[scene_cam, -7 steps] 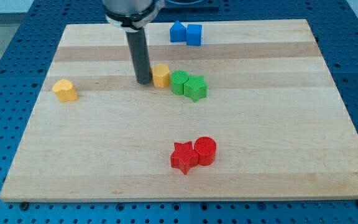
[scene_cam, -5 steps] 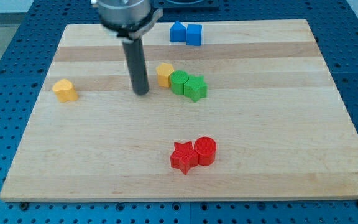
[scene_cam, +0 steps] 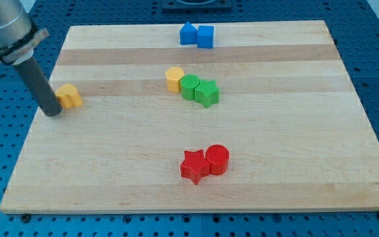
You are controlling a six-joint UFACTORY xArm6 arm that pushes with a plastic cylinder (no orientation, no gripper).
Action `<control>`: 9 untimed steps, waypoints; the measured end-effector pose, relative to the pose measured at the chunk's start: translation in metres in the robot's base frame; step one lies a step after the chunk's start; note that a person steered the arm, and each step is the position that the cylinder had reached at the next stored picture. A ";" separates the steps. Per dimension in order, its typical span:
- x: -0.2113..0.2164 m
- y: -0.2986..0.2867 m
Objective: Push the yellow heart a bit right
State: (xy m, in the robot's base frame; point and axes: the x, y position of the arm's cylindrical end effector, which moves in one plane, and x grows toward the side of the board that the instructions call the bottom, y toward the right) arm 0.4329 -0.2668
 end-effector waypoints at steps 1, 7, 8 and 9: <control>-0.012 0.019; -0.042 0.025; -0.042 0.061; -0.045 0.078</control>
